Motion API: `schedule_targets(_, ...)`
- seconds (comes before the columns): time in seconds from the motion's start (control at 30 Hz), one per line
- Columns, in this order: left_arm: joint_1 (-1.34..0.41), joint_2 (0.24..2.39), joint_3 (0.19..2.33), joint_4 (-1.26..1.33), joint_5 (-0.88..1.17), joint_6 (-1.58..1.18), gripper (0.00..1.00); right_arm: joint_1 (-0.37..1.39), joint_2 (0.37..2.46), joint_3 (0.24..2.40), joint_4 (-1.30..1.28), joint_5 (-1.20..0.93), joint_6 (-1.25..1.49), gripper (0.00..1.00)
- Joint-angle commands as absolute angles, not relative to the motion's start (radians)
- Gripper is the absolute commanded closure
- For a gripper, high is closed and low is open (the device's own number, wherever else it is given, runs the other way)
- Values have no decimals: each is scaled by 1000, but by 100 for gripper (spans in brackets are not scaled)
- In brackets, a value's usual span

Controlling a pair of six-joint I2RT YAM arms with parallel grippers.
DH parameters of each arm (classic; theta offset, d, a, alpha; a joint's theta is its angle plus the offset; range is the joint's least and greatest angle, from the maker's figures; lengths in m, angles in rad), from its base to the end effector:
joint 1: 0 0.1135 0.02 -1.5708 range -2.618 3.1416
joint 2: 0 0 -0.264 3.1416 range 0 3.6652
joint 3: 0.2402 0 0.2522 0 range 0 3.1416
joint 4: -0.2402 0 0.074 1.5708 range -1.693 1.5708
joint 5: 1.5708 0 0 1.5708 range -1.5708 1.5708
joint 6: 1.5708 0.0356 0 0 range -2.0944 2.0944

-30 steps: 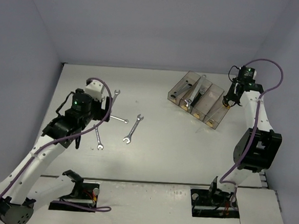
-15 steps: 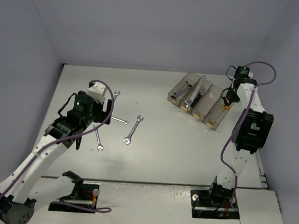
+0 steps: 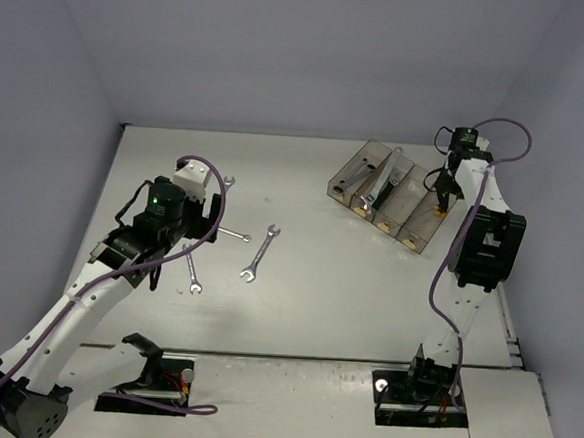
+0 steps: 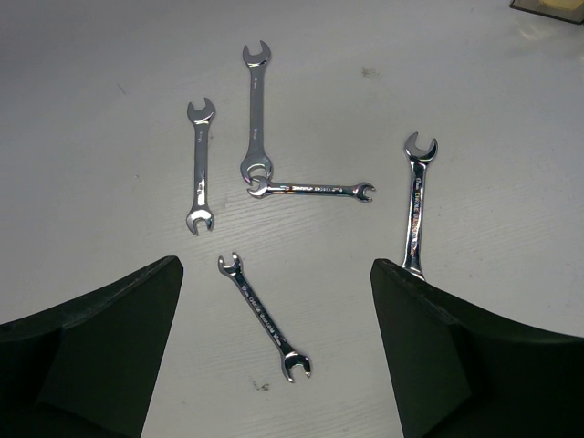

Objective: Sort the tools into containers

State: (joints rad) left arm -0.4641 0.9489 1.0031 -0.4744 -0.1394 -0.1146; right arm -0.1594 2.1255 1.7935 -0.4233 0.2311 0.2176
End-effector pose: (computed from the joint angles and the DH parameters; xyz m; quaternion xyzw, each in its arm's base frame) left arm 0.1876 -0.0884 0.3567 0.1082 0.8308 -0.0989 0.5369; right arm 0.4818 -0.0857 0.2403 0.2158 0.8872 -0.0943 0.3968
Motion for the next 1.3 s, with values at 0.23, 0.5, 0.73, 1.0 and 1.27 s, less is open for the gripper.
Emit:
schedule_targets(0.23,-459,943,1031,-423,-158,-103,19,-15,1981,1835,-413,253,170,57)
schedule_targets(0.5,-457,943,1033,-426,-130,-114,19,305,1732,1655,-400,251,260,57)
schedule_targets(0.73,-454,924,1033,-440,-178,-126,19,605,1680,1461,-327,393,551,55)
schedule_targets(1.0,-451,857,1012,-425,-244,-143,19,832,1881,1479,-304,501,849,57)
schedule_targets(1.27,-451,833,1002,-412,-237,-149,19,899,2052,1579,-302,484,955,59)
